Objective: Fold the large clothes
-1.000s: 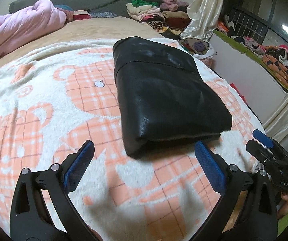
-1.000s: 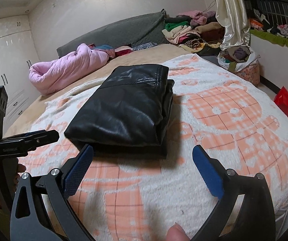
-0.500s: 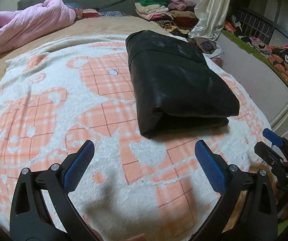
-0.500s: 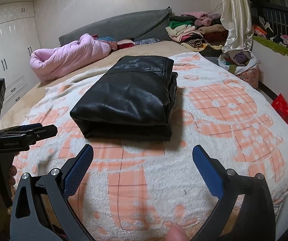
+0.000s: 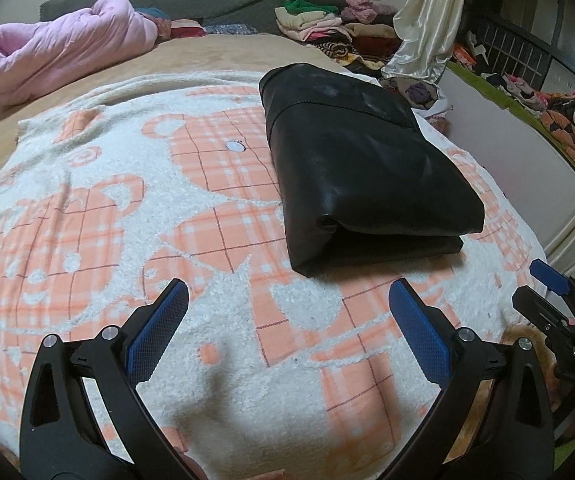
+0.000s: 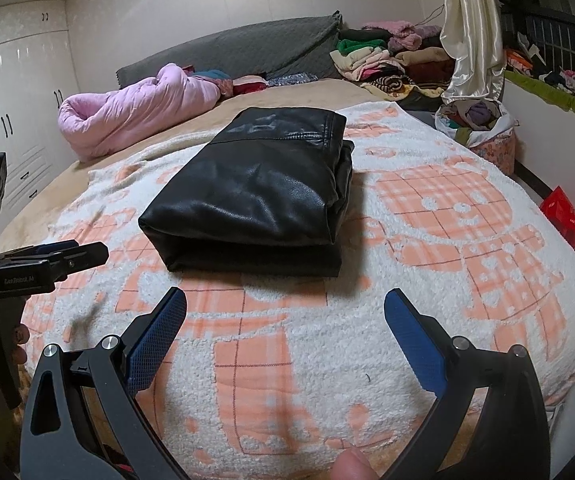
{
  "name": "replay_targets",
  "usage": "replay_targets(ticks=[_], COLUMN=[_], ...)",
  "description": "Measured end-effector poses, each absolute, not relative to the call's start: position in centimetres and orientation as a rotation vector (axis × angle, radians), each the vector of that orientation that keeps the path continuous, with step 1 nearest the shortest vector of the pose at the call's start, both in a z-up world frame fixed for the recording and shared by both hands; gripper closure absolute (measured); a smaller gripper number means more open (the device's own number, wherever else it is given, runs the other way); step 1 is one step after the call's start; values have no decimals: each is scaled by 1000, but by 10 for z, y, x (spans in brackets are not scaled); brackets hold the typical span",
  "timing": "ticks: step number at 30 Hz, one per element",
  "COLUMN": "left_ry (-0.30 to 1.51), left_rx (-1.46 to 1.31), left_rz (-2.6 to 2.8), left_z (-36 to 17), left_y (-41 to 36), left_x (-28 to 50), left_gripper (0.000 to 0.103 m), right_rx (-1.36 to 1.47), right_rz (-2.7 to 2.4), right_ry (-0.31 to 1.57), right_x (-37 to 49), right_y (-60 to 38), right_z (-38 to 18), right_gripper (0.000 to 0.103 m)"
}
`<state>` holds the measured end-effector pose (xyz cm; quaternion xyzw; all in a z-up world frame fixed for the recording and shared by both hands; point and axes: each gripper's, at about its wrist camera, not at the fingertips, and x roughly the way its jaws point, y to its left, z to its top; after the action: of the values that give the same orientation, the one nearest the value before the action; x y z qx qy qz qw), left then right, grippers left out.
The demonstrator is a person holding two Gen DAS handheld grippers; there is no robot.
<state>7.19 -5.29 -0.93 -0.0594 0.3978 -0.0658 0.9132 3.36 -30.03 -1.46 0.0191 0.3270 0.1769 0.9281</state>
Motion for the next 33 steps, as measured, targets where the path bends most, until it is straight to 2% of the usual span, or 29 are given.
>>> replay_targets(ticks=[33], left_ry=[824], left_rx=[-127], left_rz=[-135], left_z=[-6], left_y=[-49], left_x=[72], left_gripper=[9], right_rx=[30], right_rz=[362], right_ry=[666], right_x=[32], right_y=[-300], right_z=[-13], right_gripper=[4])
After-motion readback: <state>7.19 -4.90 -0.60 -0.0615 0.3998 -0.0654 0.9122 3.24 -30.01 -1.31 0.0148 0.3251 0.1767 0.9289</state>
